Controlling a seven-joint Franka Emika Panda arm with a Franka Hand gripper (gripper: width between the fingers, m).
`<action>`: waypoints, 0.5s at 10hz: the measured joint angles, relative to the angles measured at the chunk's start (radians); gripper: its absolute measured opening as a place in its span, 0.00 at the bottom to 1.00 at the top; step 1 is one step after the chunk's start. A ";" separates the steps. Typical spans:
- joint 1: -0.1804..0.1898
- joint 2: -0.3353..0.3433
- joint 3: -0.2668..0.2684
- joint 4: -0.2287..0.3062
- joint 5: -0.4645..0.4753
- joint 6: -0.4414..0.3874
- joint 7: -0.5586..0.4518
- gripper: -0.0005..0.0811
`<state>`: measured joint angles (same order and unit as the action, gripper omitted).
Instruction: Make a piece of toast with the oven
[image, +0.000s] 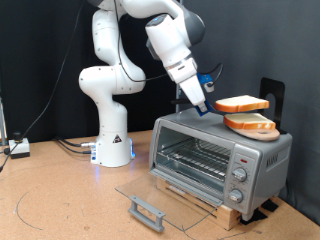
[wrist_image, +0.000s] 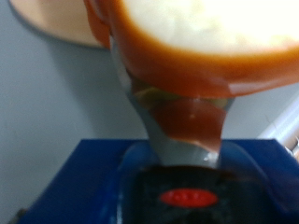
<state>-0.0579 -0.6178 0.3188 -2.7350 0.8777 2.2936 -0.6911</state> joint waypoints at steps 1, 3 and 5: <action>-0.019 -0.007 -0.034 -0.001 -0.024 -0.032 -0.017 0.49; -0.062 -0.020 -0.098 -0.001 -0.085 -0.098 -0.046 0.49; -0.099 -0.025 -0.157 -0.003 -0.112 -0.119 -0.094 0.49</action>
<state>-0.1570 -0.6431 0.1615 -2.7384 0.7656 2.1745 -0.7851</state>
